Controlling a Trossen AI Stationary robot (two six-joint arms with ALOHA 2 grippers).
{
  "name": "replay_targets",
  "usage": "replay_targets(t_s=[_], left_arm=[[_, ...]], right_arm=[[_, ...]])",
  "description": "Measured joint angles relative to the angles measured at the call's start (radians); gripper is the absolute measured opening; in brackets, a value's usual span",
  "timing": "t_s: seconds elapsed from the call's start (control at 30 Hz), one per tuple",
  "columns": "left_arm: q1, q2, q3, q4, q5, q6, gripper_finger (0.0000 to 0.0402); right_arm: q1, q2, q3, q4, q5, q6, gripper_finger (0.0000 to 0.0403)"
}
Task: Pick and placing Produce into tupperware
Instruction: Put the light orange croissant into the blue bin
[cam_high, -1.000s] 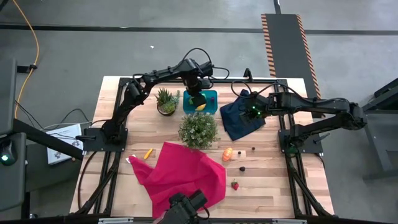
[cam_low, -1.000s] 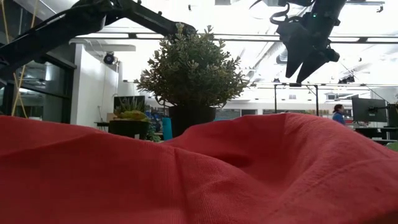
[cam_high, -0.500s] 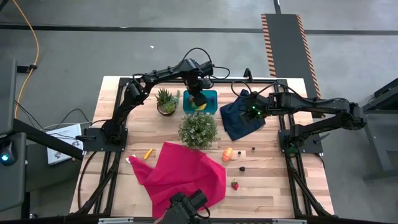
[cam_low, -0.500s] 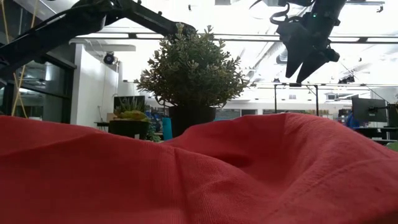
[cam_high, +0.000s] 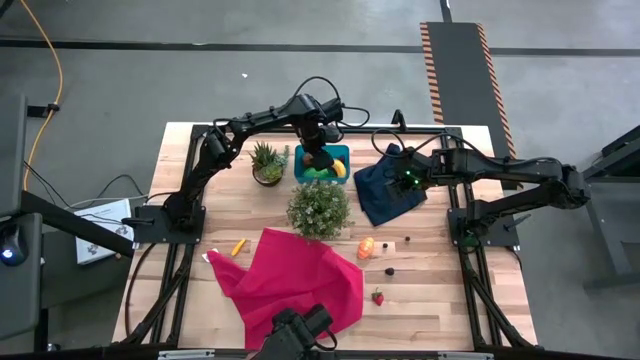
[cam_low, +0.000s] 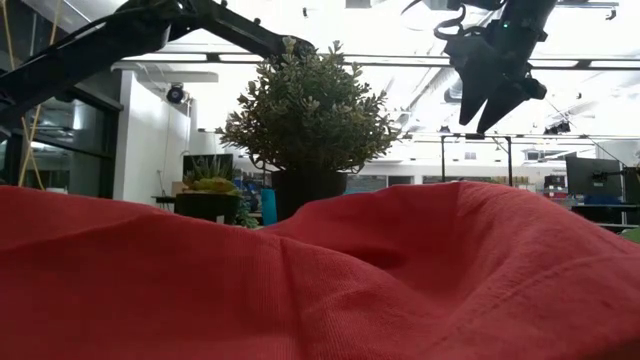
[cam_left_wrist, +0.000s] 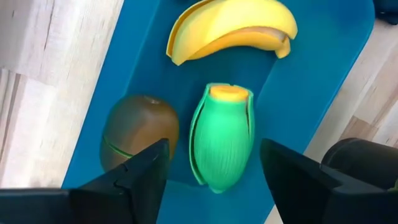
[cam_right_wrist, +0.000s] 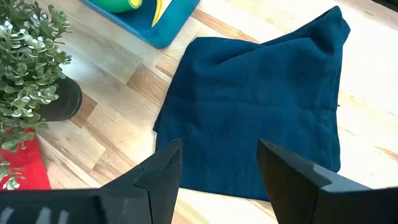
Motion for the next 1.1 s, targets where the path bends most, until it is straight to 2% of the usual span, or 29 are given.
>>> replay_targets(t_s=[0.33,0.63,1.1], left_arm=[[0.0,0.0,0.035,-0.095,-0.013,0.03,0.0199],[0.0,-0.007,0.211,-0.134,-0.015,0.034,0.0171],[0.0,-0.188,0.196,-0.119,-0.039,0.028,0.014]], right_arm=[[0.0,0.0,0.0,0.0,0.0,-0.003,0.0199],[0.0,0.0,0.0,0.0,0.0,-0.003,0.0199],[0.0,0.0,0.0,0.0,0.0,-0.011,0.0199]])
